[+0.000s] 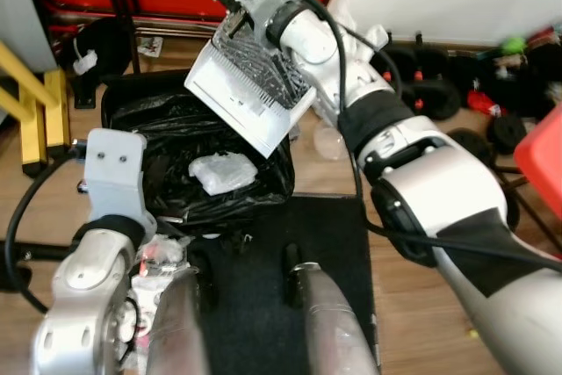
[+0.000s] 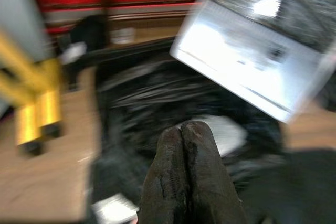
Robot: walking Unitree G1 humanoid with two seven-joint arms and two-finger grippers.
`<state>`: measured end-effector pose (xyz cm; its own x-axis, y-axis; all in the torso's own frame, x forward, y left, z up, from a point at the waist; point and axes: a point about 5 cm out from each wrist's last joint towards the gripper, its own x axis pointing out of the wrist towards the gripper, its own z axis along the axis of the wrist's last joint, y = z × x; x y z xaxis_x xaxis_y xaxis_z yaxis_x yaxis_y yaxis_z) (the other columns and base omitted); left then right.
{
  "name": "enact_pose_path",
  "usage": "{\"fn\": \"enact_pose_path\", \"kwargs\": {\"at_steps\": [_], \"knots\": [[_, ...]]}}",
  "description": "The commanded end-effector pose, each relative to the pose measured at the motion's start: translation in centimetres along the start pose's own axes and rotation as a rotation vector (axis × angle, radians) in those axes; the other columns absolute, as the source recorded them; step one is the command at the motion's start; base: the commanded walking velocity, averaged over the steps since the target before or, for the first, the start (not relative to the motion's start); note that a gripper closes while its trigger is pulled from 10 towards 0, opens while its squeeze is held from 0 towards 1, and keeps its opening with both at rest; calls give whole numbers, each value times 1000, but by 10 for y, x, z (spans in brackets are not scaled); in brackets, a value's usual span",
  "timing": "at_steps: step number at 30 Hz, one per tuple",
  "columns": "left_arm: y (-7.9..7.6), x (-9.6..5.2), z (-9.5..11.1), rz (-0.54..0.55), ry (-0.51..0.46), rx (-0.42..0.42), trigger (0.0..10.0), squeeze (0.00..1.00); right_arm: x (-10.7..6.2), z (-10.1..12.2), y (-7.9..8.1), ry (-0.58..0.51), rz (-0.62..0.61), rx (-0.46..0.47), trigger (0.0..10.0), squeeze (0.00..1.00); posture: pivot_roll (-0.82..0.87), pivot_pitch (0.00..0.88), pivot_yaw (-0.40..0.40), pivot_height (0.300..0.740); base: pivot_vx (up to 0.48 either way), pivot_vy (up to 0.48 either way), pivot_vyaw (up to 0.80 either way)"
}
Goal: Sweep floor
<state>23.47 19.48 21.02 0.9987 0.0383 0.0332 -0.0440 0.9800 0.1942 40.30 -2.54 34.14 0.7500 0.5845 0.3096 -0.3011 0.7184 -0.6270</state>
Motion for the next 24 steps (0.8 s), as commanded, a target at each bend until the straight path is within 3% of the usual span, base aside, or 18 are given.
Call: {"fn": "enact_pose_path", "kwargs": {"at_steps": [1,6,16,20,24], "knots": [[0,-5,-7,12,32,0,10000,0,3,15,5,-88,19,-7,10000,0,-100,470,-209,740,0,0,800],[-7,-6,-8,-12,33,1,10000,0,-10,-9,-7,-30,-27,-49,10000,0,-99,474,-199,740,0,0,640],[-18,-7,-6,-96,27,15,10000,0,-14,-13,-12,-27,-37,-43,10000,0,-92,470,-194,740,0,0,0],[-26,-9,-6,-139,23,45,10000,0,-17,-16,-12,-29,-46,-30,10000,0,-83,466,-182,740,0,-474,0],[-28,-8,-4,-146,14,11,10000,0,-19,-18,-14,-28,-54,-26,10000,0,-82,465,-180,740,0,-472,0]]}}
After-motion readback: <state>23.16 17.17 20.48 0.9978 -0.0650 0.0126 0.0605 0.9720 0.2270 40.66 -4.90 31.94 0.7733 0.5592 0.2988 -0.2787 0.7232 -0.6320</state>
